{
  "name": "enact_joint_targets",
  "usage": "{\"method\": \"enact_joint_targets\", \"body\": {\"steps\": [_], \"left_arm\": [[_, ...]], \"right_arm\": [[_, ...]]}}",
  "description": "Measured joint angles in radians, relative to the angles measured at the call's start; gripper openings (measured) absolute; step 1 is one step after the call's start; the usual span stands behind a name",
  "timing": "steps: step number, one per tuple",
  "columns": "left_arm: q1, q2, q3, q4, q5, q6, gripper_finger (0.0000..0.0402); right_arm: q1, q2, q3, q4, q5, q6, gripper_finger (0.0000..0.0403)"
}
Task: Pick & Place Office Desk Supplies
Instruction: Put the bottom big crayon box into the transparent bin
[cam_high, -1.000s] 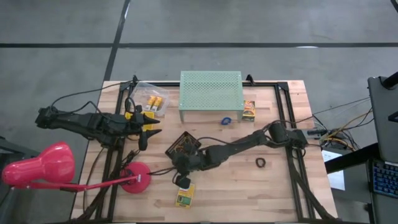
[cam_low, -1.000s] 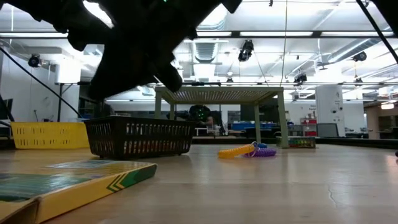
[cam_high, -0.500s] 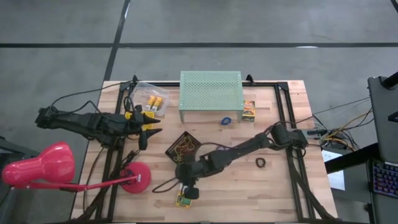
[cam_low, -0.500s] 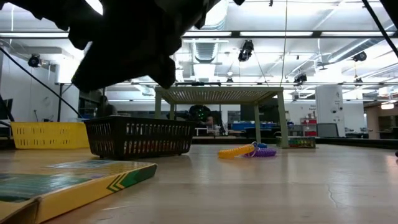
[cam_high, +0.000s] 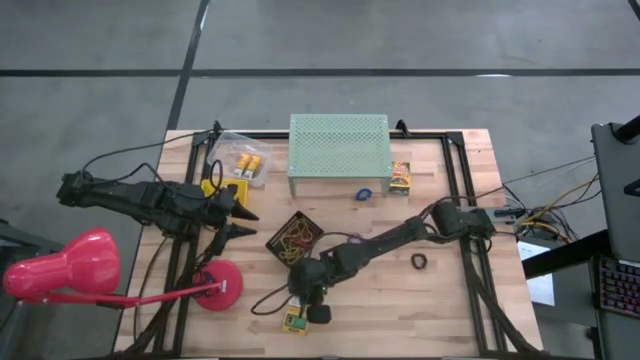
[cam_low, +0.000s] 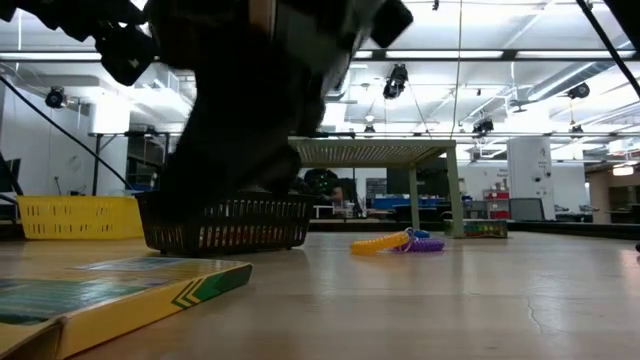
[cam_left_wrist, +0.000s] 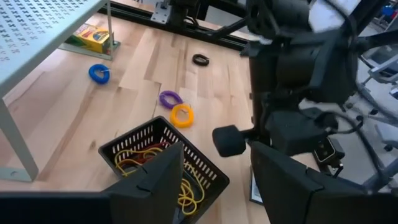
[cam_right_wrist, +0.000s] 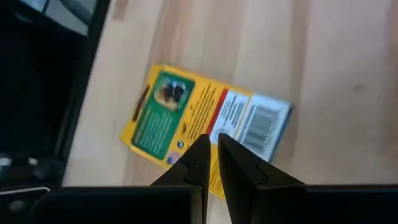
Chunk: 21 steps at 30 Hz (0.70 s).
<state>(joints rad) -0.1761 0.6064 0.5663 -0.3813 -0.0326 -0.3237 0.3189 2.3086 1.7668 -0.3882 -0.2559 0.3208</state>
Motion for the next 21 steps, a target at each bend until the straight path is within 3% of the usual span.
{"method": "enact_joint_targets", "body": {"steps": [10,16,21], "left_arm": [[0.0,0.0,0.0,0.0,0.0,0.0,0.0193],[0.0,0.0,0.0,0.001,0.0,0.002,0.0193],[0.0,0.0,0.0,0.001,0.0,0.002,0.0193]], "right_arm": [[-0.023,0.018,0.013,0.159,0.168,-0.061,0.0031],[-0.025,0.016,0.013,0.206,0.374,-0.13,0.0031],[-0.055,0.016,0.01,0.183,0.395,-0.13,0.0031]]}}
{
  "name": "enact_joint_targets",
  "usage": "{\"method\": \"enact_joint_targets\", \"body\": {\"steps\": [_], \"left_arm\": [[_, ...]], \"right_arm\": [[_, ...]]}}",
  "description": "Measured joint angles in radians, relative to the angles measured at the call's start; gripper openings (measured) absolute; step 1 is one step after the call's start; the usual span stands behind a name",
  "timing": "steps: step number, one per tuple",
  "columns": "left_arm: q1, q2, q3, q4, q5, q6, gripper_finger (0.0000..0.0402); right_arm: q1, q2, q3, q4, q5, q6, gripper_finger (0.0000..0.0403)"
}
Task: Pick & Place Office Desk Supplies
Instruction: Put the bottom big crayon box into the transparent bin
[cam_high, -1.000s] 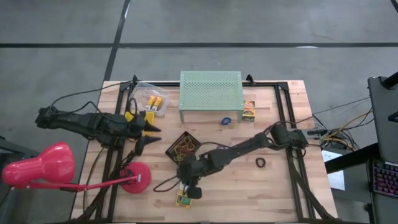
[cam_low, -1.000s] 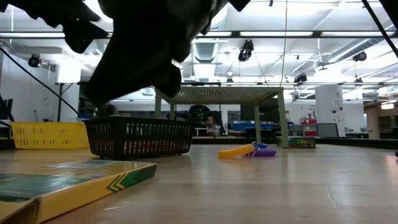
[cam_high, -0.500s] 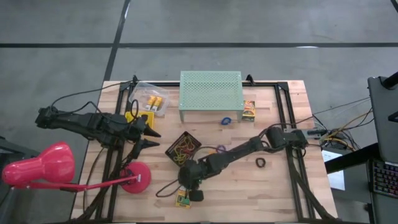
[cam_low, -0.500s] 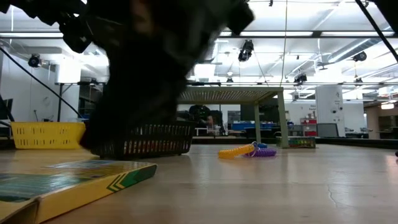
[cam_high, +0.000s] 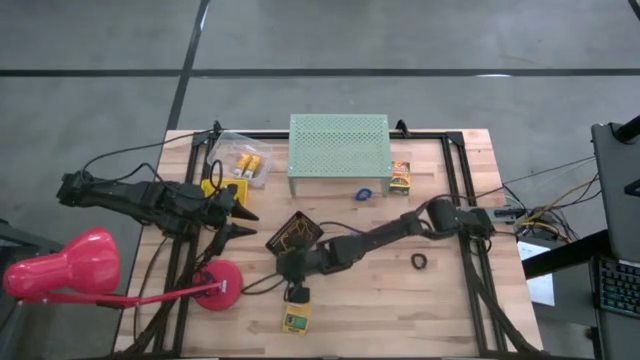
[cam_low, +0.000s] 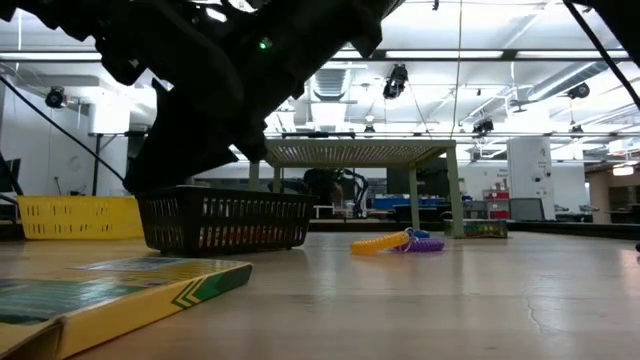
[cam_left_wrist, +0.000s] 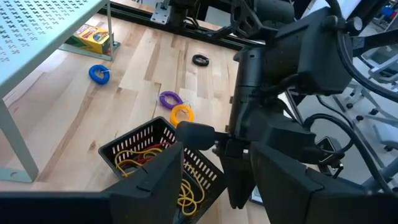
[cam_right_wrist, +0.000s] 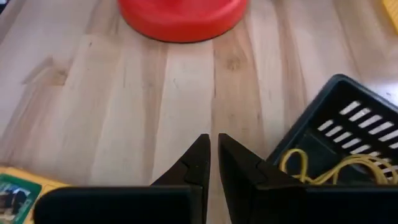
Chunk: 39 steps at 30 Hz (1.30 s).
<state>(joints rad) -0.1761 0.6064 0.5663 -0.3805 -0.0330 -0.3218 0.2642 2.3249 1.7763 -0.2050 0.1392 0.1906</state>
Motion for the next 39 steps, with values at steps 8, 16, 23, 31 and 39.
{"method": "enact_joint_targets", "body": {"steps": [8,16,23,31,39], "left_arm": [[0.0,0.0,0.0,0.001,0.0,0.0,0.0193],[0.0,0.0,0.0,0.001,0.0,0.0,0.0193],[0.0,0.0,0.0,0.001,0.0,-0.001,0.0193],[-0.002,0.0,0.0,-0.007,0.0,-0.012,0.0193],[-0.066,0.1,-0.026,0.091,0.0,0.004,0.0193]], "right_arm": [[-0.043,-0.002,-0.001,-0.14,0.026,0.075,0.0031],[-0.042,-0.004,-0.001,-0.314,0.148,0.135,0.0031],[-0.04,-0.016,0.023,-0.315,0.151,0.132,0.0031],[-0.01,-0.074,0.053,-0.397,0.151,0.117,0.0025],[0.057,-0.152,0.053,-0.438,0.103,0.13,0.0009]]}}
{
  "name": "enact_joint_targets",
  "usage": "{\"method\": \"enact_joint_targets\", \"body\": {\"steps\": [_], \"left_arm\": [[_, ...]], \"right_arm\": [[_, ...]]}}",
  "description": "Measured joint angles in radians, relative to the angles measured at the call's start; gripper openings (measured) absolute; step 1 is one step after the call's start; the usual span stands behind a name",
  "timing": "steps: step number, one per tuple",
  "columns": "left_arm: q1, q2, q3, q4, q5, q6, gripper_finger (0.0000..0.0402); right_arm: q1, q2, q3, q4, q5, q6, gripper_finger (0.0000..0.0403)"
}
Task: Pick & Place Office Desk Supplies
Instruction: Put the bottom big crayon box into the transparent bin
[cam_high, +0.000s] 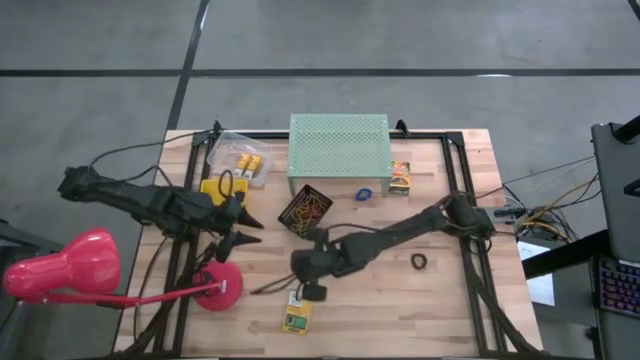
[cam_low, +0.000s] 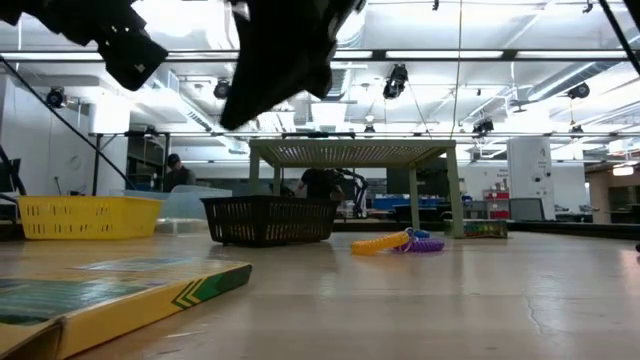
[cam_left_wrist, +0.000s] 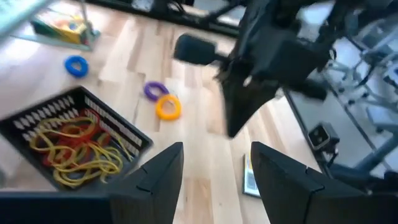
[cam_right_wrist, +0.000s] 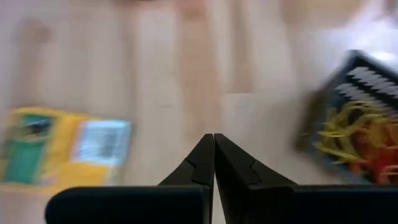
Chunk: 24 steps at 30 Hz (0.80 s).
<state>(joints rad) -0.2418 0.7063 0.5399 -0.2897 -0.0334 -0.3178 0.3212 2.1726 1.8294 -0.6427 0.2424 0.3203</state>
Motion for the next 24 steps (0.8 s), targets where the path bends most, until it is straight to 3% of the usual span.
{"method": "enact_joint_targets", "body": {"steps": [11,17,24], "left_arm": [[-0.125,0.176,-0.093,0.128,0.001,-0.076,0.0194],[-0.171,0.244,-0.137,0.268,0.009,-0.162,0.0194],[-0.176,0.272,-0.135,0.264,0.012,-0.23,0.0194]], "right_arm": [[0.055,0.069,-0.001,0.029,-0.191,0.002,0.0008],[0.053,0.084,-0.003,-0.003,-0.199,0.041,0.0008],[0.06,0.101,-0.002,0.131,-0.354,0.042,0.0008]]}}
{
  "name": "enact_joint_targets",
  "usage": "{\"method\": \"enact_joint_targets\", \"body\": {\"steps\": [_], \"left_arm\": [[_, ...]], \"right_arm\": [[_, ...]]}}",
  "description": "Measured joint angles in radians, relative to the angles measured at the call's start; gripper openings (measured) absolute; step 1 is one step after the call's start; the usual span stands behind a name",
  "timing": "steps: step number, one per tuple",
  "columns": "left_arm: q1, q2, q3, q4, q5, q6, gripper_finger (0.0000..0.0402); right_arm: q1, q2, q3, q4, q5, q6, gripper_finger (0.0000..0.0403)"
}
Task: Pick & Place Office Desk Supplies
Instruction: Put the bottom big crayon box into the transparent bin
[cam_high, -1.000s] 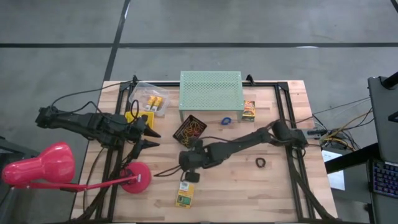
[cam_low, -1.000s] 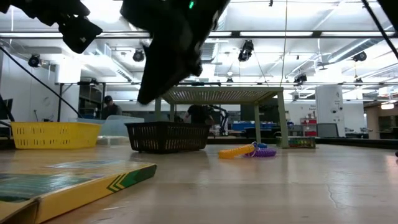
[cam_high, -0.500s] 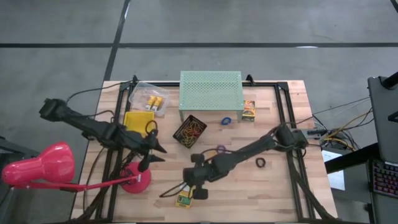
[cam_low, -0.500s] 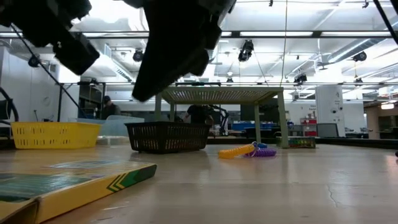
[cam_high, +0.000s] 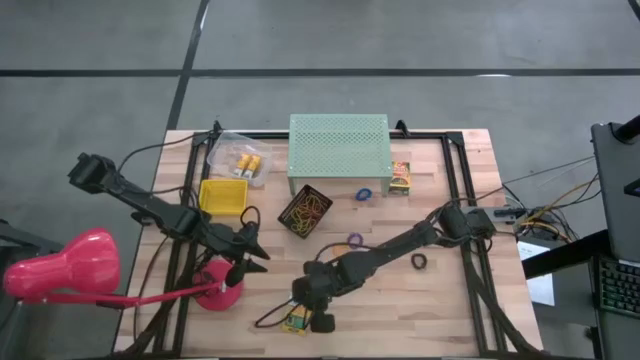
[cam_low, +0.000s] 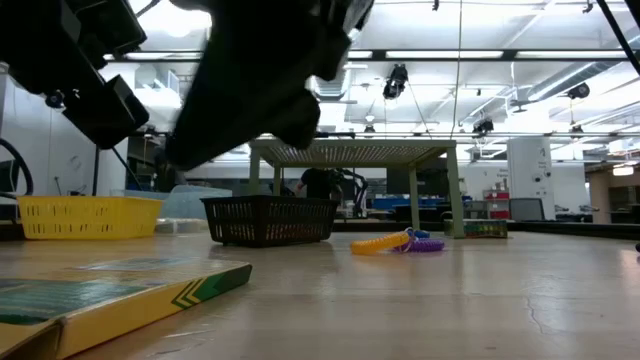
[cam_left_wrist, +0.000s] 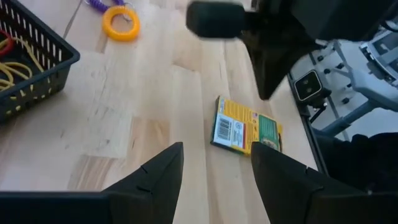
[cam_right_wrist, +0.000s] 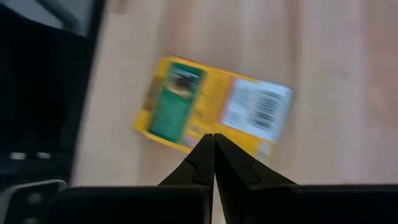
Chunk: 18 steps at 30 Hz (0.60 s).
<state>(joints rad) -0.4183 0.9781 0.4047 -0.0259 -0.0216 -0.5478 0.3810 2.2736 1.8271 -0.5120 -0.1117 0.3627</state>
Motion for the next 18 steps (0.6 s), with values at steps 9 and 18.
{"method": "enact_joint_targets", "body": {"steps": [9,18], "left_arm": [[0.0,-0.01,0.021,0.002,0.064,-0.003,0.0194],[0.0,-0.016,0.023,0.0,0.068,0.02,0.0194]], "right_arm": [[-0.007,0.079,-0.001,0.14,-0.03,-0.037,0.0008],[-0.019,0.078,-0.002,0.212,0.006,-0.108,0.0008]]}}
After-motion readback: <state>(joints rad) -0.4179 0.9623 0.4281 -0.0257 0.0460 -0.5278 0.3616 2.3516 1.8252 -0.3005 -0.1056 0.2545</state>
